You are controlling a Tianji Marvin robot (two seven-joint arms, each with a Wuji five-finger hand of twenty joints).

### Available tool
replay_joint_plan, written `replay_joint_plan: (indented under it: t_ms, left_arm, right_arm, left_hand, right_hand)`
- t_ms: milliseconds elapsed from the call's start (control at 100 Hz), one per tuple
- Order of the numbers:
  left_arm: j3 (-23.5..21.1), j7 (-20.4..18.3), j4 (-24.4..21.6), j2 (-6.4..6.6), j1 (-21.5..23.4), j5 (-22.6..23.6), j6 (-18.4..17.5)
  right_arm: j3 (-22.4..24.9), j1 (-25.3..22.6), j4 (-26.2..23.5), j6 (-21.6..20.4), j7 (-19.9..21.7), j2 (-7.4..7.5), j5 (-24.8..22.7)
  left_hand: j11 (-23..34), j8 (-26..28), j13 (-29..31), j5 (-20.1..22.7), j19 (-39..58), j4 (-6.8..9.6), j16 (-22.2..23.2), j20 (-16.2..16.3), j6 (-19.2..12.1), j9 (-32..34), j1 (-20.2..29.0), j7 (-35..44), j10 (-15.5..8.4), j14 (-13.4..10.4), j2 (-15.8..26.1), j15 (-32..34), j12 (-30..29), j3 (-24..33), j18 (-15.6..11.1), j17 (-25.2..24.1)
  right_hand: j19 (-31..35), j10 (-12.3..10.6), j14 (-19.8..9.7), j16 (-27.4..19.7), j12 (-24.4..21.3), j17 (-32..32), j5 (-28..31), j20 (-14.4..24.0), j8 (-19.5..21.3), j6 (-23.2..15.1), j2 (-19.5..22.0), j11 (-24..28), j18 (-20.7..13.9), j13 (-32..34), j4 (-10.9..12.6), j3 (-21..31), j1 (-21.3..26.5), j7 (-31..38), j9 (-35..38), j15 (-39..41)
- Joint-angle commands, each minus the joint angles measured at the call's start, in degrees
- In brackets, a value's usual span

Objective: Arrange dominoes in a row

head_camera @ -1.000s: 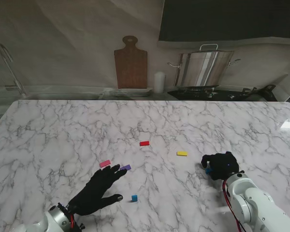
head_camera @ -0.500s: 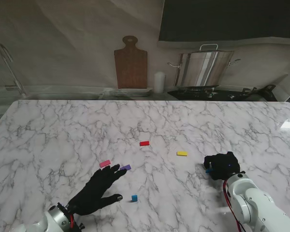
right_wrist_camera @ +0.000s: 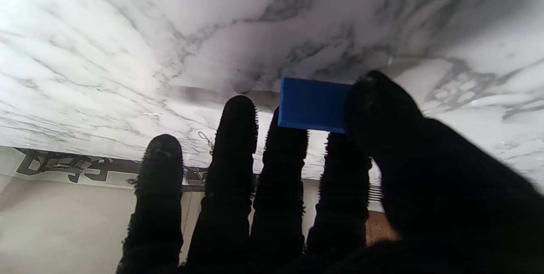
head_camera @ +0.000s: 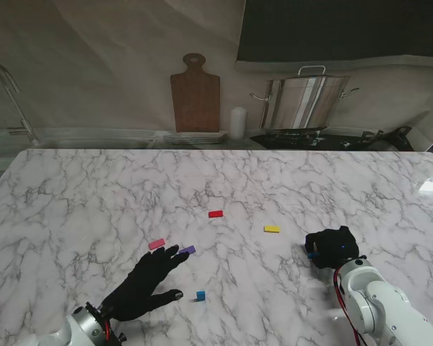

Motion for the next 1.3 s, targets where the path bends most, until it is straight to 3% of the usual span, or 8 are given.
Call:
replay_joint_plan:
  t_ms: [0,130,410,590,680,860,1050,1290]
  left_arm:
    - [0.1,-0.8,0.1,0.03,0.2,0.0,-0.2]
    - [0.1,-0.8,0.1,0.03,0.2,0.1,-0.2]
    - [0.1,-0.8,0.2,0.03,0.2,0.0,-0.1]
    - [0.0,-0.8,0.2,0.03,0.2,0.1,-0.1]
    - [0.0,-0.8,0.1,0.03,0.2,0.0,-0.1]
    - [-0.1,-0.7,0.1,0.01,0.3,0.0,-0.2]
    - [-0.1,-0.7,0.1,0.00,0.3,-0.1,-0.3]
    - [-0.2,-0.7,0.1,-0.02,0.4,-0.1,-0.3]
  right_arm:
    - [-0.2,-0.1,0.7,0.0,-0.1,-0.03,-0.2]
    - [-0.4,0.2,1.2,-0.1,-0.9,-0.07,-0.3]
    - [0.9,-0.9,-1.9,0.5,-2.3,-0.78,1.2]
    - [1.6,-1.9,-5.4,0.8,-2.7,-1.53,3.8]
    - [1.7,-2.2,-6.7,0.6,-2.7,-1.81,5.0]
    - [1.9,-2.6,-8.8,0.0,-1.8,-2.25,8.1]
    - [1.8,-3.2,-10.5,-0.4,-0.7,-2.67,11.6]
    - [1.3,-3.8,-11.9,-1.0,-0.4,-3.07,14.6]
  left_hand:
    - [-0.6,0.2,-0.7,-1.6,-0.3,0.96,-1.2,-0.6,-1.2,-0.9,0.2,-1.0,-1.5,-1.4,-0.7,-0.6,-0.8,-0.3,-0.5,0.4]
    - [-0.6,0.2,-0.7,-1.6,-0.3,0.97,-1.2,-0.6,-1.2,-0.9,0.2,-1.0,-1.5,-1.4,-0.7,-0.6,-0.8,-0.3,-0.5,0.4]
    - [-0.6,0.3,-0.7,-1.6,-0.3,0.97,-1.2,-0.6,-1.2,-0.9,0.3,-0.9,-1.5,-1.4,-0.7,-0.6,-0.8,-0.3,-0.5,0.4]
    - [-0.6,0.3,-0.7,-1.6,-0.3,0.97,-1.2,-0.6,-1.2,-0.9,0.3,-0.9,-1.5,-1.4,-0.7,-0.6,-0.8,-0.3,-0.5,0.4]
    - [-0.6,0.3,-0.7,-1.6,-0.3,0.97,-1.2,-0.6,-1.1,-0.9,0.3,-0.9,-1.5,-1.4,-0.7,-0.6,-0.8,-0.3,-0.5,0.4]
    - [-0.6,0.3,-0.7,-1.6,-0.3,0.97,-1.2,-0.6,-1.1,-0.9,0.3,-0.9,-1.5,-1.4,-0.7,-0.6,-0.8,-0.3,-0.5,0.4]
    - [-0.6,0.3,-0.7,-1.6,-0.3,0.97,-1.2,-0.6,-1.1,-0.9,0.3,-0.9,-1.5,-1.4,-0.7,-0.6,-0.8,-0.3,-0.5,0.4]
    - [-0.6,0.3,-0.7,-1.6,-0.3,0.98,-1.3,-0.6,-1.0,-0.9,0.3,-0.9,-1.5,-1.5,-0.7,-0.6,-0.8,-0.3,-0.5,0.4]
  right_hand:
    - [0.6,0.2,0.5,0.9,0.1,-1.0,0.8,1.1,-1.0,-2.4,0.2,2.1,1.8,0.1,-0.9,-1.0,-1.3,1.3,-0.2,1.4]
    - [0.8,0.0,0.3,0.9,-0.1,-0.6,4.9,1.2,-1.0,-4.9,2.5,2.2,1.7,0.8,-0.8,-1.4,-0.1,2.4,0.8,1.7]
    - [0.9,0.5,0.2,1.2,1.6,-2.5,7.8,1.4,-3.2,-3.1,1.2,3.9,0.6,-4.0,-0.7,-1.2,0.0,3.6,-4.1,2.2]
    - [2.2,0.7,0.8,4.6,7.0,-5.5,7.0,3.4,-3.3,-2.5,1.6,11.7,-1.2,-12.1,-0.3,-0.7,0.1,4.6,-13.1,9.6]
    - [2.9,-0.9,0.3,7.0,11.8,-6.2,5.9,4.7,-2.0,-3.5,2.3,18.4,-1.6,-14.0,0.1,-0.5,-0.1,4.8,-15.6,15.0]
    - [3.6,-3.3,-0.5,9.7,16.8,-5.1,3.5,5.6,0.1,-5.8,3.7,25.6,-0.7,-10.4,0.6,-0.3,0.2,5.5,-10.8,21.4]
    - [1.9,-2.0,0.0,4.1,4.9,-2.8,0.8,4.0,6.4,-7.3,6.8,6.0,1.6,-1.7,1.0,-1.3,2.0,4.4,1.2,11.1]
    - [1.8,-1.6,-1.0,2.5,-5.6,-0.2,1.2,2.7,7.0,-6.5,6.6,-7.3,2.7,4.4,0.9,-0.4,2.9,4.7,13.0,6.0]
